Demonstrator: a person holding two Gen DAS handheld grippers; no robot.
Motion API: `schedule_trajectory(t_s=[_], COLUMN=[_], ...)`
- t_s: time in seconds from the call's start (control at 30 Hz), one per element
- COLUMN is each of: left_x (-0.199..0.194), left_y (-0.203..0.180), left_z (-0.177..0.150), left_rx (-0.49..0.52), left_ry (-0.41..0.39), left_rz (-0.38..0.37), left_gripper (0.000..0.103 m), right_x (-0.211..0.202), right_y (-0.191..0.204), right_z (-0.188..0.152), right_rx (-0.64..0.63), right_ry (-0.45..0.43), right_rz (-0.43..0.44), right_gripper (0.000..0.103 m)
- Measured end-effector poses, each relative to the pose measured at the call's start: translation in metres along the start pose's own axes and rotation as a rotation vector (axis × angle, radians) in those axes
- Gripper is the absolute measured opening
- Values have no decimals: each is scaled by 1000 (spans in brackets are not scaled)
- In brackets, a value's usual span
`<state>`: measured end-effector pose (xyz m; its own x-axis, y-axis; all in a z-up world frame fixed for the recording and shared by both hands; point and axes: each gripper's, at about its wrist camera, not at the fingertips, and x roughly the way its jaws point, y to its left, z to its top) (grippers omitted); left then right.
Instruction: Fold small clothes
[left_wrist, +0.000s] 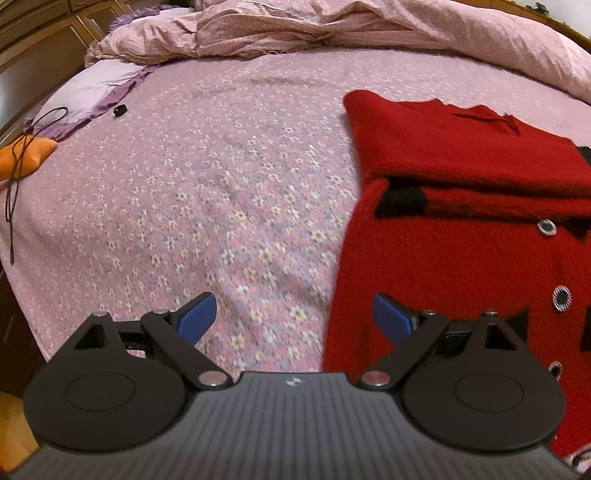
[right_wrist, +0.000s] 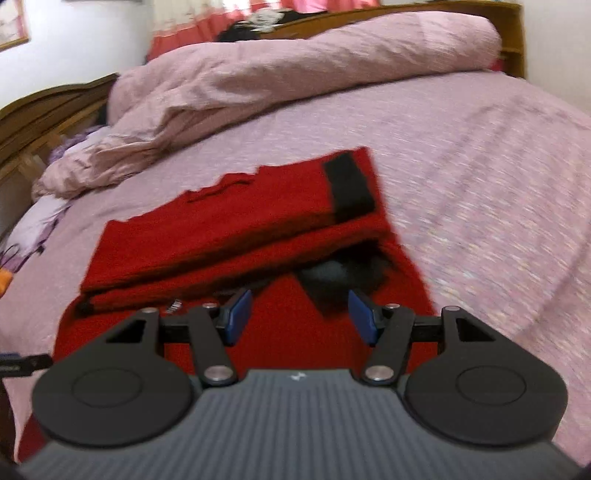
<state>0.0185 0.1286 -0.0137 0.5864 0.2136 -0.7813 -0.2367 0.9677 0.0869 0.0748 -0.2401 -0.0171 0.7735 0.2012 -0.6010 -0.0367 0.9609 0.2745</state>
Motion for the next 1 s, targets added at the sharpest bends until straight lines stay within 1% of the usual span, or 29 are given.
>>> schedule_trajectory(t_s=[0.17, 0.27, 0.4, 0.47, 0.6, 0.8, 0.93, 1.0], left_x=[-6, -8, -14, -16, -19, -29, -34, -34], left_y=[-5, -6, -5, -4, 0, -2, -4, -6], left_z=[-11, -16, -25, -30, -43, -56, -57, -57], left_rx=[20, 22, 34, 40, 31, 72, 92, 102], left_ry=[16, 34, 55, 70, 116, 83, 51, 39], left_rz=[-27, -43, -60, -85, -157, -179, -250, -265], left_gripper=[94, 94, 94, 94, 94, 94, 94, 93], right_x=[-19, -27, -36, -41, -51, -62, -65, -65], right_y=[-23, -36, -45, -47, -53, -59, -63, -63], right_z=[-13, -21, -31, -35, -44, -51, -54, -55], right_rx=[10, 26, 17, 12, 28, 57, 93, 99], right_ry=[13, 41, 73, 82, 100, 112, 111, 116], right_rz=[-73, -90, -110, -113, -83, -34, 3, 29], right_gripper=[61, 61, 61, 61, 60, 60, 61, 61])
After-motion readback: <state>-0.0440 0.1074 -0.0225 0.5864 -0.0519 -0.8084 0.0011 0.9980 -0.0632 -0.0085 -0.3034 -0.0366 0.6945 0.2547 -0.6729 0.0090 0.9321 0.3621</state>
